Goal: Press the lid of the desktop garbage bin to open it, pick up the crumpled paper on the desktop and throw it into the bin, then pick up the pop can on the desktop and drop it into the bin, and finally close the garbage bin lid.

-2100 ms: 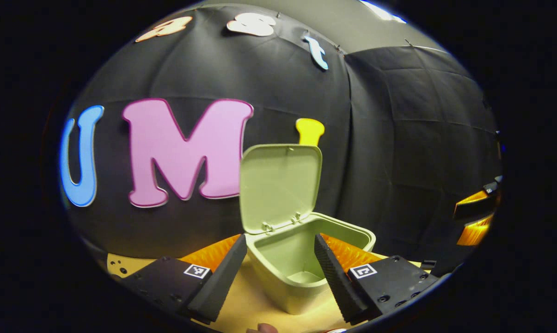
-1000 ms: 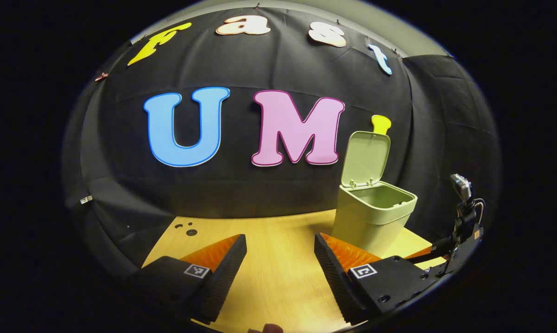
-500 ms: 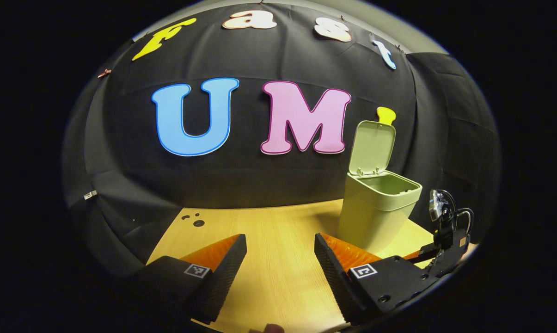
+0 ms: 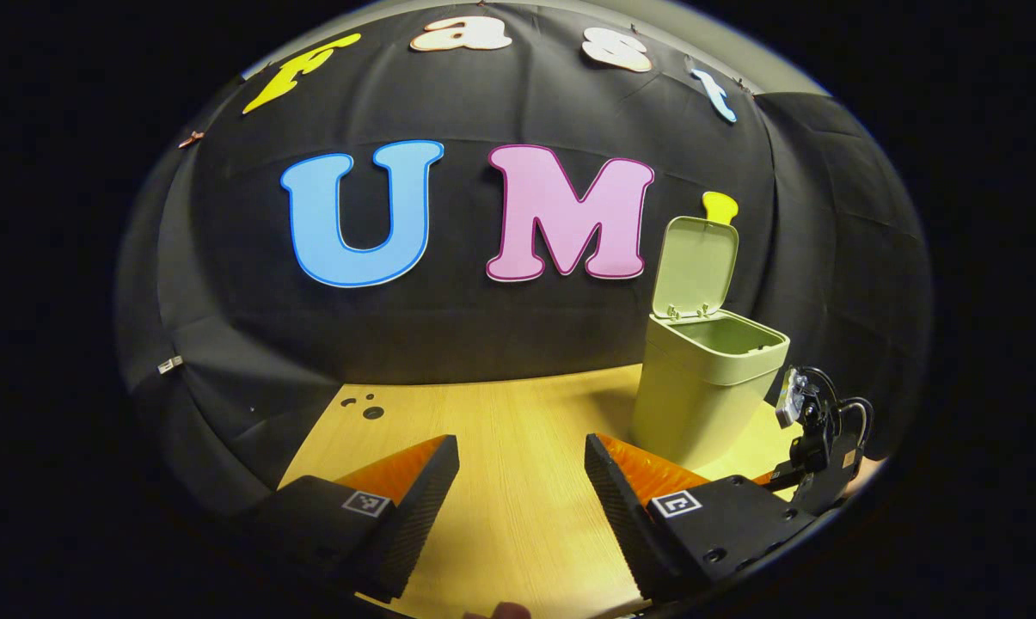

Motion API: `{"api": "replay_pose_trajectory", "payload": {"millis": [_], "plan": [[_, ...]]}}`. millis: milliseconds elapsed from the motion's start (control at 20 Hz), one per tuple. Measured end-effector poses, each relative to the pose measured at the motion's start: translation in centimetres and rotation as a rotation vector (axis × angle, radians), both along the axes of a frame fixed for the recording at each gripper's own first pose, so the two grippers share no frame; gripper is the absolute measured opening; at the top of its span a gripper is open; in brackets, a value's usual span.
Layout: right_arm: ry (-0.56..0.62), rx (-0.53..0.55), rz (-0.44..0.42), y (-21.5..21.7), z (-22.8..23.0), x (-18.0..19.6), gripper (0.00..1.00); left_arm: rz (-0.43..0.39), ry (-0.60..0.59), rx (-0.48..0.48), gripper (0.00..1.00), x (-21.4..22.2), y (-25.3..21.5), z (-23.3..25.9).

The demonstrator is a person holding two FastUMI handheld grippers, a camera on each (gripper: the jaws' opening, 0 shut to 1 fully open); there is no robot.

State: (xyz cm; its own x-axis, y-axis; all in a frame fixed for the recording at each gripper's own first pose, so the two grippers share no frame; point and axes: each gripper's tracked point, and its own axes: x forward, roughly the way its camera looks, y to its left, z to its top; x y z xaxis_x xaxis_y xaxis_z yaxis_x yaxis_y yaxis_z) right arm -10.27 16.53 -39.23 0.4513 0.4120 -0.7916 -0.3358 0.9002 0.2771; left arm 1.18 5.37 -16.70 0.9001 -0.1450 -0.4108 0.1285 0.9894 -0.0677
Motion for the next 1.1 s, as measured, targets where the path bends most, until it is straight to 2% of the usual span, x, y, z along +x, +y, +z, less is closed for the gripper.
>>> {"api": "replay_pose_trajectory", "payload": {"millis": [200, 450, 1100], "plan": [[-0.029, 0.021, -0.010, -0.7, 1.6, 0.5, 0.83, -0.007, 0.000, -0.007, 0.95, 0.1, -0.7, -0.1], [-0.075, 0.050, -0.024, -1.9, 5.9, 1.3, 0.83, -0.022, -0.008, -0.018, 0.95, 0.4, -1.6, 0.0], [-0.306, 0.172, -0.110, -6.2, 21.2, 7.7, 0.83, -0.061, -0.013, -0.048, 0.95, 2.4, -3.6, 0.0]]}}
